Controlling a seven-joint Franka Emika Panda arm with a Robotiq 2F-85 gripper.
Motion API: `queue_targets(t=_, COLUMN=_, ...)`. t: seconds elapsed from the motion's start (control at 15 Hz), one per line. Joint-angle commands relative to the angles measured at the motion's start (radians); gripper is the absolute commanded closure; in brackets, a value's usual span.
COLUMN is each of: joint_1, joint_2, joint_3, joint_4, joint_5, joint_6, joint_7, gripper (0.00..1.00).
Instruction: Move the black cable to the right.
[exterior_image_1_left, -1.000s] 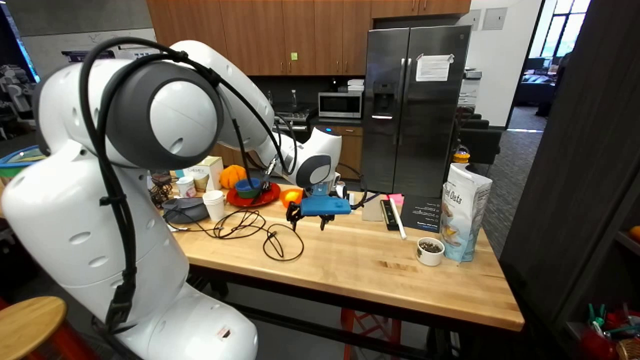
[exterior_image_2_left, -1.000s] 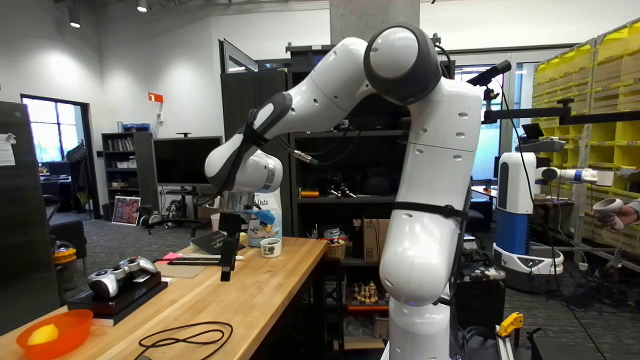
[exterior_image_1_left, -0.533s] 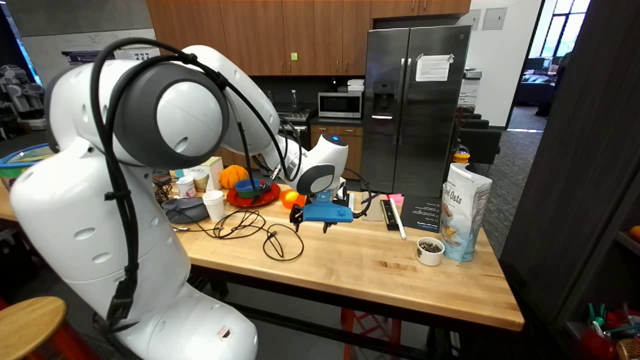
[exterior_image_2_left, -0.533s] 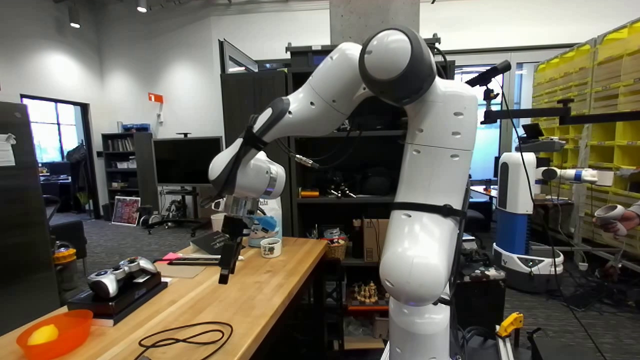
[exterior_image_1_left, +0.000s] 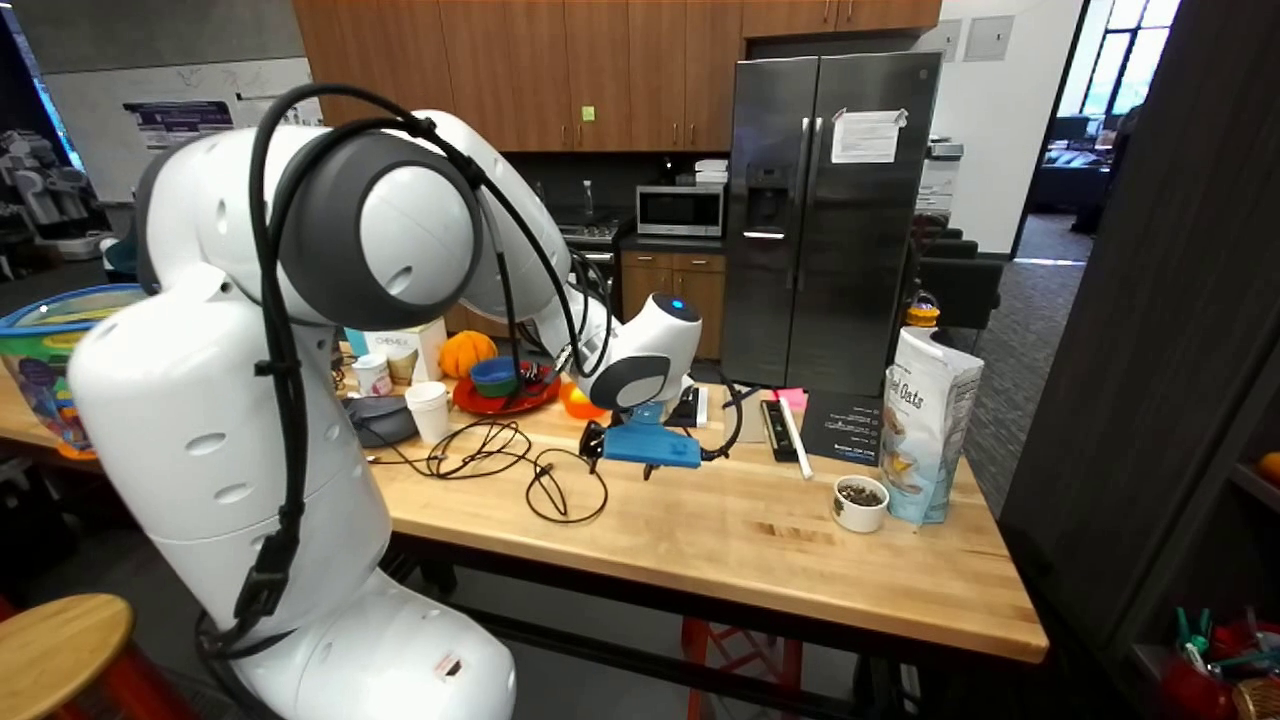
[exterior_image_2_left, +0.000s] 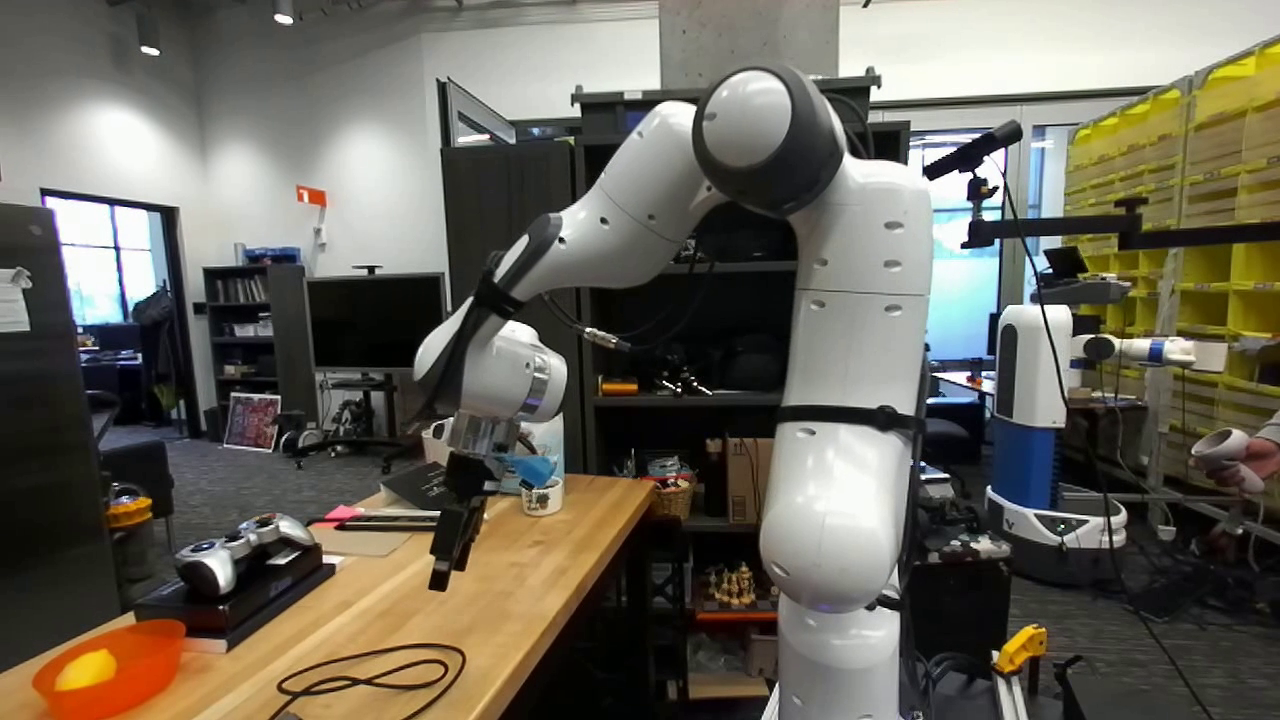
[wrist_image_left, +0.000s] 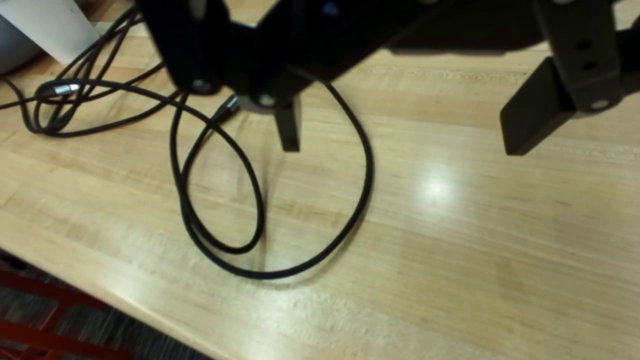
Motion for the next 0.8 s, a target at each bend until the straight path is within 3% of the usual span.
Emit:
queue_targets(t=0.0, joint_1=0.005, joint_2=0.047, joint_3=0.016, joint_4=0.022, joint_5=0.053, joint_6=0.012, joint_7=0.0, gripper=0.0)
queue_targets(t=0.73, joint_1=-0.002, joint_2=0.14, joint_3=0.082, joint_4=0.064, joint_5=0.091, joint_6=0.04, joint_7=0.03, gripper=0.0)
